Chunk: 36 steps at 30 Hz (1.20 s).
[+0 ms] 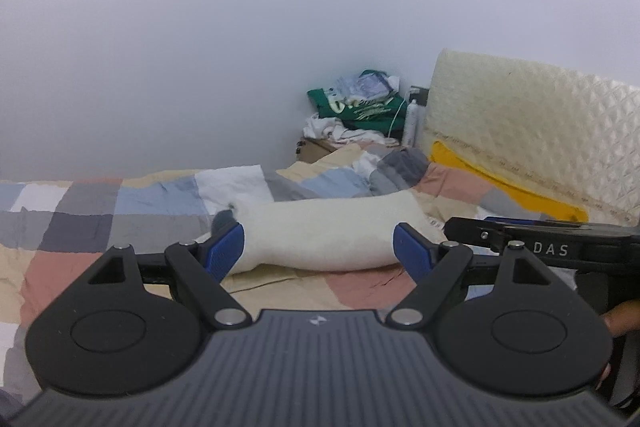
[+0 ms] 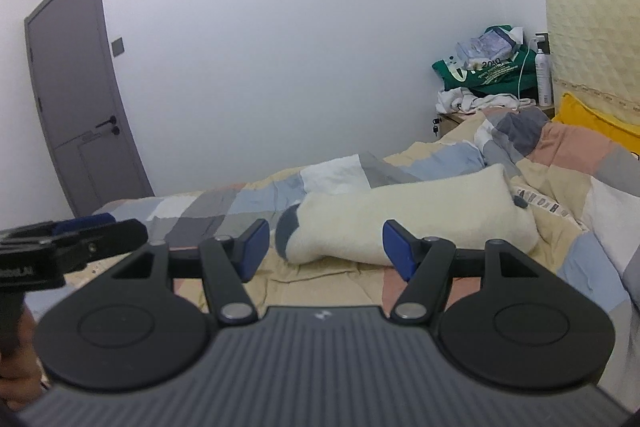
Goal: Fold large clothes
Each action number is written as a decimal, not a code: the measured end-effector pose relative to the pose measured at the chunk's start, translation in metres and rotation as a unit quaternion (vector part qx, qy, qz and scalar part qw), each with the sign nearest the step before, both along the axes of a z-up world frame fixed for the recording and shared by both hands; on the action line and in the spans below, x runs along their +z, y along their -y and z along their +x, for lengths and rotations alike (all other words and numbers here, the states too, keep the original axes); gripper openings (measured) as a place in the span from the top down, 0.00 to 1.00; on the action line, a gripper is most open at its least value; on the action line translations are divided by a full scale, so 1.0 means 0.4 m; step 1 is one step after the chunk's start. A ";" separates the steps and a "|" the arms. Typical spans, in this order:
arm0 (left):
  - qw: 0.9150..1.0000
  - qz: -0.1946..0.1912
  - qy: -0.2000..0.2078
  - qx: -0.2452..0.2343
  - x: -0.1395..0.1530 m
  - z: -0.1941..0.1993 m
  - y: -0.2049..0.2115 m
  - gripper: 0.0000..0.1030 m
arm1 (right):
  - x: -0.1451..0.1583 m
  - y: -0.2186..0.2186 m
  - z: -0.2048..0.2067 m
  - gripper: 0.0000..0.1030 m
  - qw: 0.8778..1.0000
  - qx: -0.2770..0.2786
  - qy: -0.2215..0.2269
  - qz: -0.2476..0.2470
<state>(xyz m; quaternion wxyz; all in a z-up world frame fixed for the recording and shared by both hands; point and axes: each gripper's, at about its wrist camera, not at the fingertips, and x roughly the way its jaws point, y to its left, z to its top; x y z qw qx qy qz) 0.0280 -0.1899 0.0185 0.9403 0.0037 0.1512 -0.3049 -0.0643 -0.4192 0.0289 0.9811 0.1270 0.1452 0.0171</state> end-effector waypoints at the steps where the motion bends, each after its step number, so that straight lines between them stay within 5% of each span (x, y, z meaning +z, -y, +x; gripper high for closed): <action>1: 1.000 -0.001 -0.003 0.001 -0.005 0.003 -0.003 0.17 | -0.005 -0.003 0.000 0.36 1.000 -0.002 -0.003 -0.001; 11: 0.999 0.016 -0.009 0.027 -0.045 0.022 -0.012 0.17 | -0.034 0.002 -0.001 0.36 0.999 -0.025 -0.026 0.002; 18: 0.999 0.017 -0.017 0.035 -0.050 0.035 -0.013 0.03 | -0.047 0.001 0.009 0.36 0.999 -0.028 -0.040 0.011; 23: 0.998 0.033 -0.013 0.045 -0.050 0.033 -0.006 0.01 | -0.041 -0.008 0.011 0.30 0.998 -0.036 -0.042 -0.005; 27: 0.997 0.041 -0.010 0.058 -0.047 0.031 -0.002 0.00 | -0.033 -0.015 0.008 0.00 0.998 -0.037 -0.037 -0.023; 36: 0.997 0.038 -0.011 0.062 -0.040 0.025 -0.010 0.00 | -0.024 -0.015 0.000 0.00 0.998 -0.046 -0.039 -0.024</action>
